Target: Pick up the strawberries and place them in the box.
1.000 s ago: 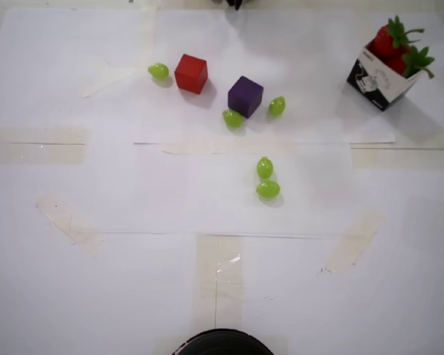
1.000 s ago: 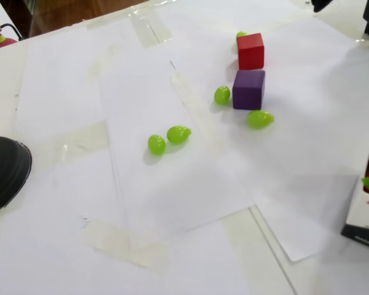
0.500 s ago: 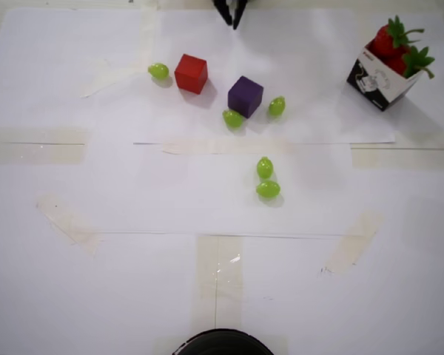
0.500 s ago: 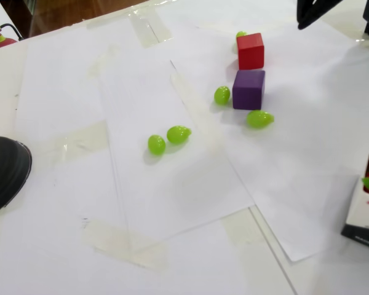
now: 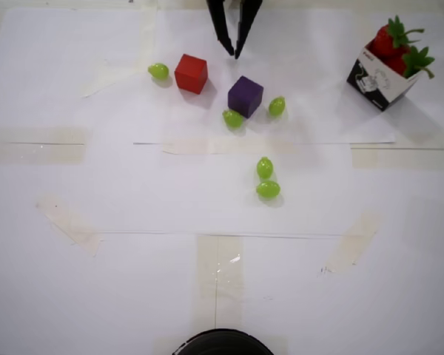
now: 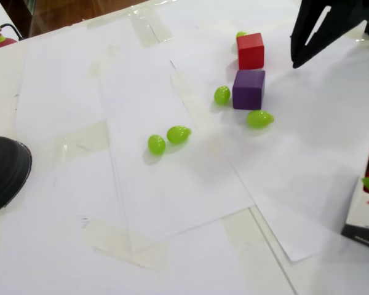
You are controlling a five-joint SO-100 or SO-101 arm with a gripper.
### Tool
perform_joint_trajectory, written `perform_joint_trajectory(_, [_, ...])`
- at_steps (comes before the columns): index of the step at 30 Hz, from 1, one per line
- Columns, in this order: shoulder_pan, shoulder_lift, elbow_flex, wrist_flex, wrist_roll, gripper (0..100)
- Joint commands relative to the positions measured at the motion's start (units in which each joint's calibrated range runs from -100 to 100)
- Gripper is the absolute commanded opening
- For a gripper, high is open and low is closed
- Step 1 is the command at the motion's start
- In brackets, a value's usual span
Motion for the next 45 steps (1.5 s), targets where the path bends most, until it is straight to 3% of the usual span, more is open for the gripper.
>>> perform_joint_trajectory(1, [0.02, -0.68, 0.00, 1.05, 0.49, 0])
perform_joint_trajectory(15, [0.10, -0.68, 0.00, 11.92, -0.20, 0])
perform_joint_trajectory(45, [-1.81, -0.68, 0.00, 12.00, 3.52, 0])
